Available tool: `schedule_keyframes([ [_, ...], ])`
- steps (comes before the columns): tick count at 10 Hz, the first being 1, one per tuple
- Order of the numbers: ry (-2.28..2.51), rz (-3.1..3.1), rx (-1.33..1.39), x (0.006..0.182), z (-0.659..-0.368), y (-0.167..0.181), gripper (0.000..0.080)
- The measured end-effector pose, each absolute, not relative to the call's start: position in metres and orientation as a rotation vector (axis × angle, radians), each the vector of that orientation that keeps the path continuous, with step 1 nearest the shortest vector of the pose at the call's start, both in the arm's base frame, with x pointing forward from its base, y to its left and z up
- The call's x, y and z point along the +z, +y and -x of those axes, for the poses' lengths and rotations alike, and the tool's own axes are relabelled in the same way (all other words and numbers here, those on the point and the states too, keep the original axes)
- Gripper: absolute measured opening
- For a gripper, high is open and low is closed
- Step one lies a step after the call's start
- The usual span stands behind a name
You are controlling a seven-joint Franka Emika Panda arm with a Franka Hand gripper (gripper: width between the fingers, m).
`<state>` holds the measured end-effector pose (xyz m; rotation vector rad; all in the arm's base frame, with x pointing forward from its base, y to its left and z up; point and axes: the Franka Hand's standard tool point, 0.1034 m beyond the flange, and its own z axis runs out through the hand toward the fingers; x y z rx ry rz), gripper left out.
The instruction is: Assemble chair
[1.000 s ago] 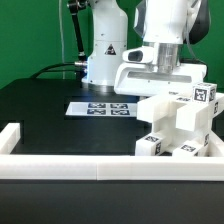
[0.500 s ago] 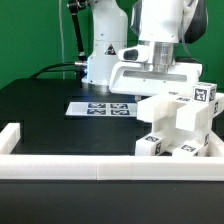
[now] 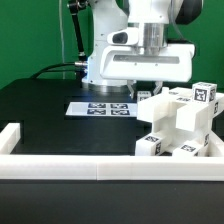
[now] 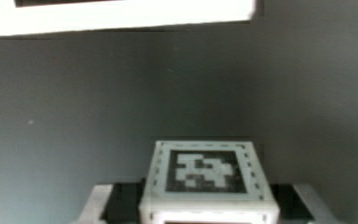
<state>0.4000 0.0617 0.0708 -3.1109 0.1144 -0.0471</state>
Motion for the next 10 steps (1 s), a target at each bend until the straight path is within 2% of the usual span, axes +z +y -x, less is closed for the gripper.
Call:
schedule_keyframes([
  [1,0.122,3.099,-0.077,0.082,-0.411,0.065,0.0288],
  [4,0.106,3.107,-0.077,0.08,-0.412,0.062,0.0288],
  [5,0.066,3.11,-0.08,0.087,-0.426,0.059,0.0288],
  [8,-0.01,3.1,-0.104,0.122,-0.471,0.05,0.0288],
  [9,-0.019,3.1,-0.129,0.128,-0.48,0.051,0.0288],
  [10,-0.018,3.101,-0.125,0.125,-0.477,0.052,0.0288],
])
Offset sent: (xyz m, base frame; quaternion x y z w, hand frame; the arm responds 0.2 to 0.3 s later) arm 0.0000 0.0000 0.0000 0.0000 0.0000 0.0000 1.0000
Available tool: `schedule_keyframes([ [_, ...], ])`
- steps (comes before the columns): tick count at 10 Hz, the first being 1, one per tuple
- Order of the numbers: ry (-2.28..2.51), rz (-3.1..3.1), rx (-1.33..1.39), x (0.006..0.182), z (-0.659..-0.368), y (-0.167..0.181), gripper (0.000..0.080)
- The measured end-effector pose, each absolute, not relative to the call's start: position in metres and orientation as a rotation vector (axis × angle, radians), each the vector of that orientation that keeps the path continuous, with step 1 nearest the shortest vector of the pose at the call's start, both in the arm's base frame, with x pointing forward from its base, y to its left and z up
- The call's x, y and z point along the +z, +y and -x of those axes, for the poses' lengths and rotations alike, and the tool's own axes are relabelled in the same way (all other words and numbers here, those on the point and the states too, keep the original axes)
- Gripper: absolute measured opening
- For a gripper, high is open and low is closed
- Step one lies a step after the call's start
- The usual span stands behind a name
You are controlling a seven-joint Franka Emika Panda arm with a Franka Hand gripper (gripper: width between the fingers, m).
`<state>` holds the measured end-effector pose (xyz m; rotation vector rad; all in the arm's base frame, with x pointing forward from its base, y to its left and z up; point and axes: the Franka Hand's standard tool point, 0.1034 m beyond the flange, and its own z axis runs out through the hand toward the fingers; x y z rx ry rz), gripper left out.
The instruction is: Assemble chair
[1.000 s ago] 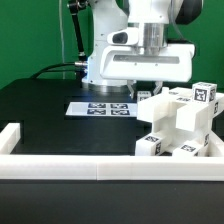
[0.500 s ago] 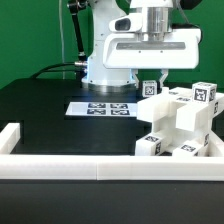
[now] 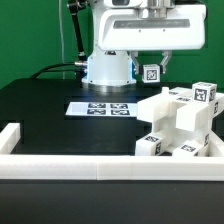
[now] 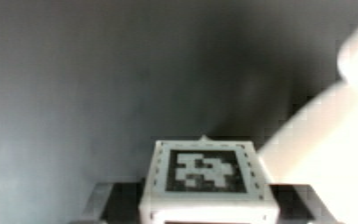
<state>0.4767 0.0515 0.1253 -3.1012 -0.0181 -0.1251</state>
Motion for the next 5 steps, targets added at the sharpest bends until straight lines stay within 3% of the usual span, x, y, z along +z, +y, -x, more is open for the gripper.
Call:
schedule_keyframes([
  [3,-0.023,3.102,-0.127,0.126,-0.478,0.05,0.0288],
  [5,-0.194,3.103,-0.135,0.136,-0.503,0.037,0.0288],
])
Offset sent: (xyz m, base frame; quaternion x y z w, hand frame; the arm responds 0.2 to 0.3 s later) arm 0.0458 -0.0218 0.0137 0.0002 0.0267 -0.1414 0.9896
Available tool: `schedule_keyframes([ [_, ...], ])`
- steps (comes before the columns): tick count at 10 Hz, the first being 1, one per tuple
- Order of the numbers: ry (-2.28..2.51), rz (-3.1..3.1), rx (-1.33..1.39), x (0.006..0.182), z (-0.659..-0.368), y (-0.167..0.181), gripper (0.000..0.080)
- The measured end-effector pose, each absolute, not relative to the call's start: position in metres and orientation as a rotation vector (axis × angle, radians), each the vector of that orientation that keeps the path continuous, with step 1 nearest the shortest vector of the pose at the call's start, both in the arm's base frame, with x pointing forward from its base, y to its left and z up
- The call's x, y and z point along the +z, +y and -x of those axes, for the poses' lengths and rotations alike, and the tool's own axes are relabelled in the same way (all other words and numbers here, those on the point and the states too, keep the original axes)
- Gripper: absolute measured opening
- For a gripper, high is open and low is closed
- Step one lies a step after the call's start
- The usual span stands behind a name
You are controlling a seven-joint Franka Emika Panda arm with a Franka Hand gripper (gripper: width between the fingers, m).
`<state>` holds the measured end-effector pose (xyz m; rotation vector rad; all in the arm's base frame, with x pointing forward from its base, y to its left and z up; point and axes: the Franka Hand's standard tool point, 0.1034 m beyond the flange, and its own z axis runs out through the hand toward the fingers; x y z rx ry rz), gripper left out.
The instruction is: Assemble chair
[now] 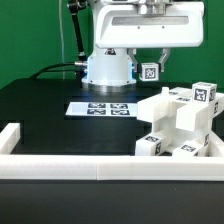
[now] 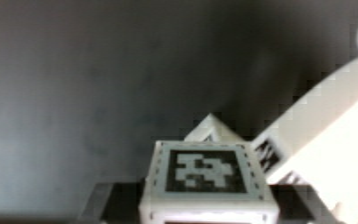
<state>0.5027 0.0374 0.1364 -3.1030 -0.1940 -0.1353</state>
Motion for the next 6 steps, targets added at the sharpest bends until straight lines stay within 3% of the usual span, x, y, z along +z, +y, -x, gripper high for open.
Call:
schedule_keyframes([
  [2,-0.229,3.1,-0.136,0.152,-0.531,0.036,0.0288],
  [6,-0.232,3.103,-0.129,0.148,-0.528,0.036,0.0288],
])
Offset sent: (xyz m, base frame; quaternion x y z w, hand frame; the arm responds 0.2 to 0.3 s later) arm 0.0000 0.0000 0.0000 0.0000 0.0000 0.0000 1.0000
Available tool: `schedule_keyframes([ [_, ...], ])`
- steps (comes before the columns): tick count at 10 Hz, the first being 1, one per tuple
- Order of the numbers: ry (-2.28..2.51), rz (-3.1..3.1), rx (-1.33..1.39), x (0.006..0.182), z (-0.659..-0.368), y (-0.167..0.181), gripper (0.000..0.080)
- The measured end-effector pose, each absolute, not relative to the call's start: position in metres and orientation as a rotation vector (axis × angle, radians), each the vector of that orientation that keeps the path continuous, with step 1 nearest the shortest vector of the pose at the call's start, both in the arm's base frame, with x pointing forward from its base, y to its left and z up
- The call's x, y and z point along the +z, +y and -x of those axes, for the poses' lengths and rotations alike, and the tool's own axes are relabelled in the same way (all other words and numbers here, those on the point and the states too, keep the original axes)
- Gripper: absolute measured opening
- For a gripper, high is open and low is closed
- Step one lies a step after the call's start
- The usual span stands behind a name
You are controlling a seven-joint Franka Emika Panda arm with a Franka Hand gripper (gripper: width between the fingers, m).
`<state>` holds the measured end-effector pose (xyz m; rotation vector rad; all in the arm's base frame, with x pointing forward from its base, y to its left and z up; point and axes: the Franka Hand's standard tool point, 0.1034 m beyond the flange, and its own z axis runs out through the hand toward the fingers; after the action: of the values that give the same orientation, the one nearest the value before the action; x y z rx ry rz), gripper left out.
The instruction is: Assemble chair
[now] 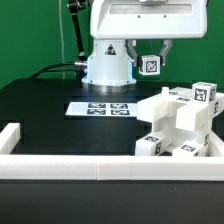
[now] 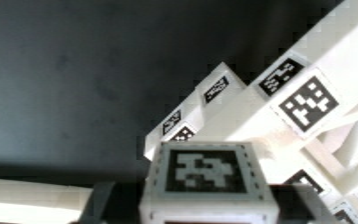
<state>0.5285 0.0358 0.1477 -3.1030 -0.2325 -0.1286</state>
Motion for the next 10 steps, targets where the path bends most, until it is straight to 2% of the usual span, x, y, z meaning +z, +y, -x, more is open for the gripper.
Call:
schedule_keyframes([
  [3,-0.343,3.12,-0.151,0.146,-0.542,0.044,0.0288],
  [8,-0.36,3.123,-0.164,0.141,-0.539,0.045,0.0288],
  [10,-0.399,3.118,-0.153,0.134,-0.537,0.058,0.0288],
])
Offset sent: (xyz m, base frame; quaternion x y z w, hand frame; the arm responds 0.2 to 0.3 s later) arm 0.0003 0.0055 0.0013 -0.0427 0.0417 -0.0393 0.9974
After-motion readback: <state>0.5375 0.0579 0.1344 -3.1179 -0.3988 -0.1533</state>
